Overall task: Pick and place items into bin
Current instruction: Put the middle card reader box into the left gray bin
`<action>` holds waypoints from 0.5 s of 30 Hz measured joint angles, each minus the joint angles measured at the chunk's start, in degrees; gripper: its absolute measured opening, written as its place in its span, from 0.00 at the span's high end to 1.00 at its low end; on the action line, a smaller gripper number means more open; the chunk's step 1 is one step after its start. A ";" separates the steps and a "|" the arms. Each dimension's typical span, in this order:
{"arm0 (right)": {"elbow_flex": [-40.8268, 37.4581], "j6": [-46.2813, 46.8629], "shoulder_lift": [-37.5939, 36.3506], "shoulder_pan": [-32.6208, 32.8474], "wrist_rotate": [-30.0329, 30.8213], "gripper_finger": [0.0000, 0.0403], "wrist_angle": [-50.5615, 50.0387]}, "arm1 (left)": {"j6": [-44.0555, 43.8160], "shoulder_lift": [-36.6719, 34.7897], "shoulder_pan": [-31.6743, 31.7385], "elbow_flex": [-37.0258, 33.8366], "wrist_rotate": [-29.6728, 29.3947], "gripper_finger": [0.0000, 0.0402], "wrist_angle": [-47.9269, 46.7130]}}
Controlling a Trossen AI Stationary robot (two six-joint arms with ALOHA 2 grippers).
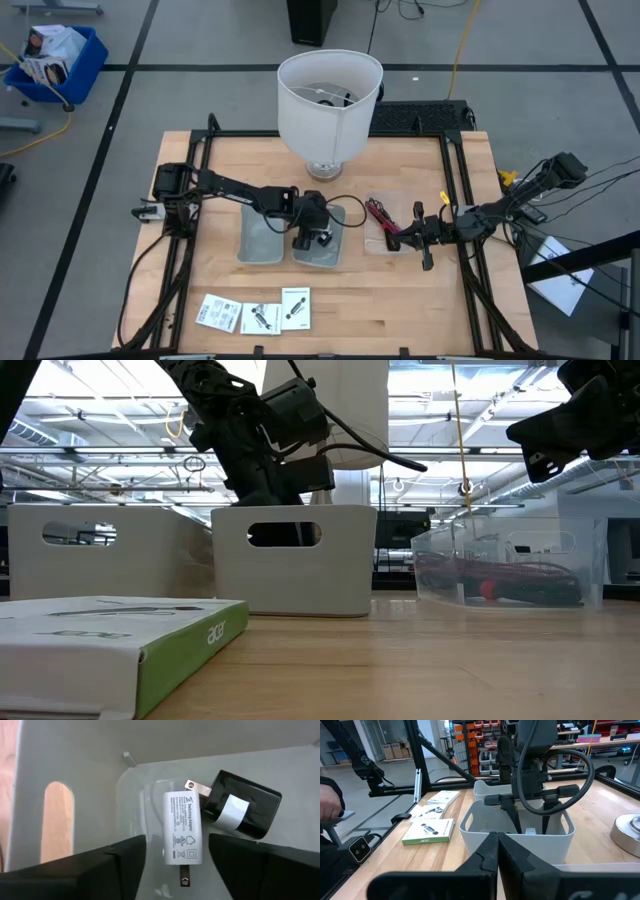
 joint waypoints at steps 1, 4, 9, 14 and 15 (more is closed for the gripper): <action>0.00 0.00 0.00 0.01 0.00 1.00 0.00 | 0.45 0.00 0.00 0.00 -0.04 0.43 0.00; 0.00 0.00 0.00 0.01 0.00 1.00 0.00 | 1.24 -0.17 -0.22 0.71 -1.38 0.38 -1.16; 0.00 0.00 0.00 0.00 -0.02 1.00 -0.31 | 1.62 -3.47 -1.83 6.14 -2.49 0.35 -8.63; -0.01 0.00 0.02 0.01 -0.01 1.00 -0.74 | 2.05 -9.18 -5.35 11.05 -6.97 0.35 -16.73; 0.00 0.00 0.02 0.01 0.00 1.00 -0.80 | 1.27 -10.51 -6.16 11.94 -7.68 0.36 -18.33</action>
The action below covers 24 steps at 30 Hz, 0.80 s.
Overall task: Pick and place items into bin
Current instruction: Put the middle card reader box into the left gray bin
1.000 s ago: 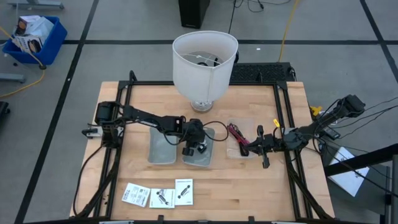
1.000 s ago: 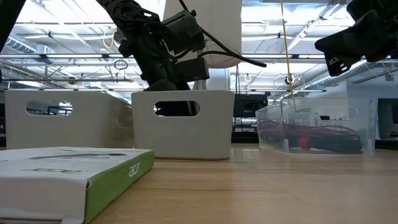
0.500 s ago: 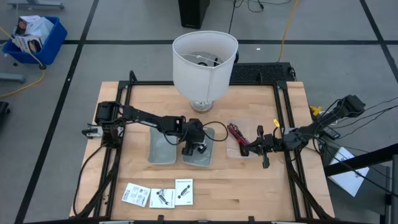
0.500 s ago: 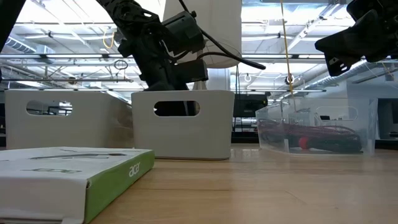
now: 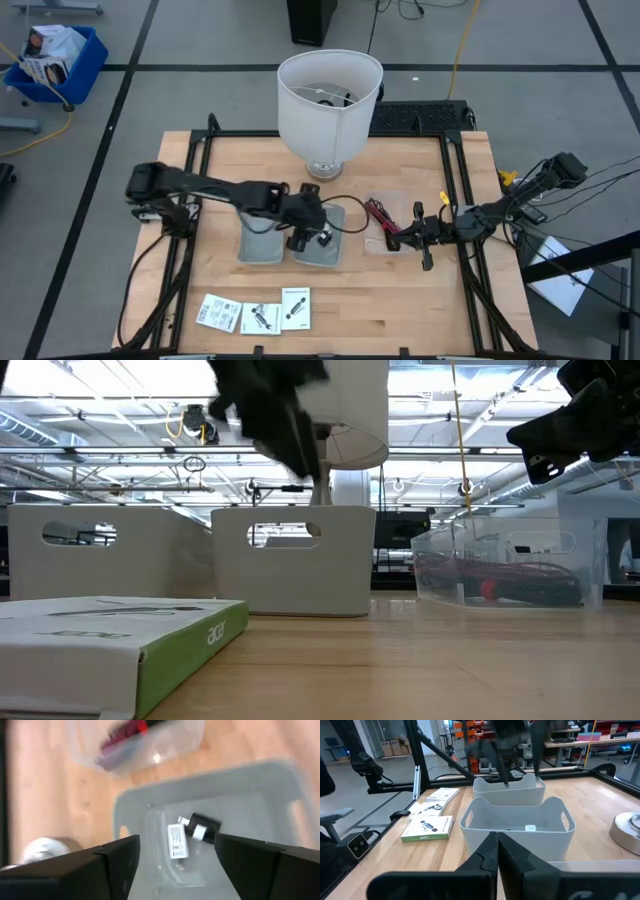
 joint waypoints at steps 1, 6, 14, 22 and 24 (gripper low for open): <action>0.00 0.00 0.00 0.02 0.00 1.00 -0.03 | -0.90 -1.55 -0.81 0.61 -0.14 0.37 -1.04; 0.00 0.46 0.02 0.02 0.00 1.00 0.08 | -4.75 -9.02 -5.99 -2.65 0.71 0.52 -4.11; -0.02 0.04 0.20 0.04 0.00 1.00 -0.17 | -16.16 -12.44 -13.43 -17.03 -3.44 0.97 3.17; 0.00 0.02 0.28 0.04 0.00 1.00 -0.07 | -20.33 -10.04 -15.72 -21.64 -6.06 0.98 10.36; -0.01 0.02 0.26 0.04 0.00 1.00 -0.04 | -20.86 -10.04 -15.72 -21.71 -6.09 0.98 9.40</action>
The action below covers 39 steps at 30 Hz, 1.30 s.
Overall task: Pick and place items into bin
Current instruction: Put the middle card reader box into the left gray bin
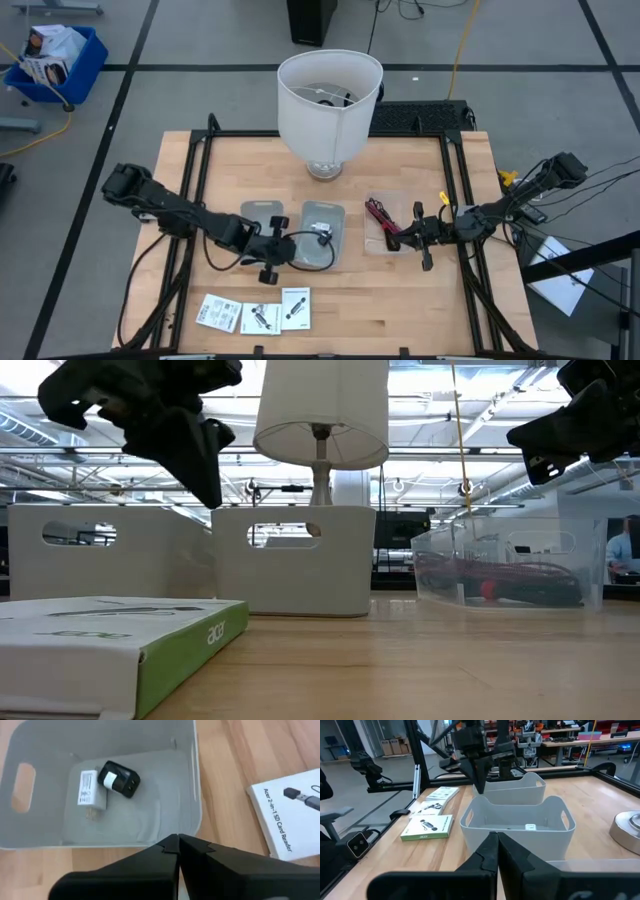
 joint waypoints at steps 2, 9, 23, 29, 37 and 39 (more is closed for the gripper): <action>0.01 0.00 0.02 0.00 0.00 1.00 -0.04 | -0.54 0.00 0.06 0.00 0.00 0.99 0.25; 0.00 -0.02 0.02 0.00 0.00 1.00 -0.01 | -2.59 0.58 -0.02 0.02 0.96 0.99 0.11; -0.01 -0.02 0.02 0.00 0.00 1.00 -0.12 | -2.64 2.49 -0.61 0.17 1.80 0.99 1.69; -0.01 -0.02 0.02 0.00 0.00 1.00 -0.12 | -0.13 2.54 -0.87 0.34 1.85 0.97 1.71; -0.01 0.02 0.02 0.00 0.00 1.00 0.12 | 2.04 -1.02 -8.12 5.26 2.62 0.99 -2.48; 0.00 0.25 0.02 0.00 0.00 1.00 0.22 | 0.01 -0.90 -10.32 5.81 3.62 0.98 -3.84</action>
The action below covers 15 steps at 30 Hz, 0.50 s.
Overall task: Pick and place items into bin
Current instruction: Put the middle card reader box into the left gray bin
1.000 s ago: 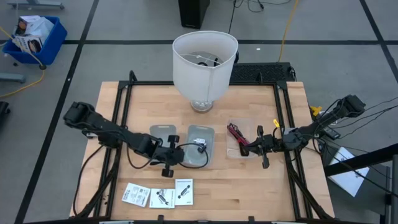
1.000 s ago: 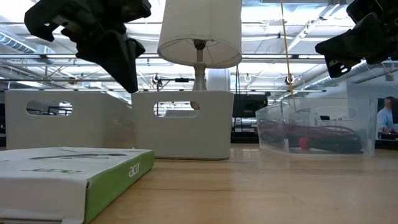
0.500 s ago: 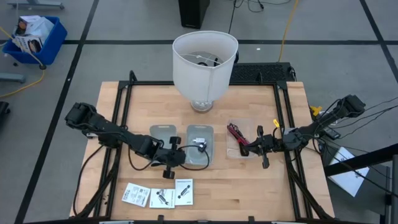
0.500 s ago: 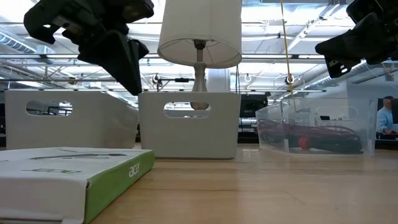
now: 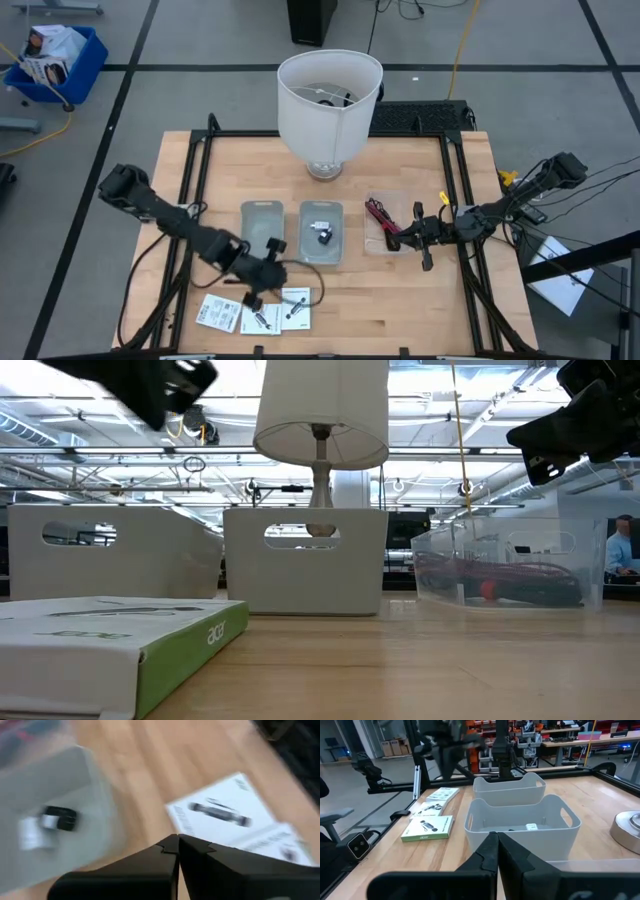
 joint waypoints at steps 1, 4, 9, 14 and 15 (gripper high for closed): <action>0.00 0.02 -0.01 0.00 0.00 1.00 0.08 | -1.46 0.11 -1.17 -0.02 0.10 0.97 -0.75; -0.01 0.12 0.00 0.00 0.00 1.00 0.10 | -8.35 0.02 -4.74 -0.27 -0.15 0.95 -2.78; -0.01 -0.56 0.00 0.02 -0.07 1.00 0.83 | -21.73 0.92 -9.32 -4.04 -1.17 0.95 -2.59; -0.01 -3.72 -0.48 0.02 -0.15 1.00 1.79 | -33.97 0.79 -13.11 -8.97 -5.48 0.95 -0.35; 0.01 -3.98 -0.69 0.02 -0.17 1.00 2.15 | -36.04 0.79 -13.66 -10.13 -5.92 0.95 0.33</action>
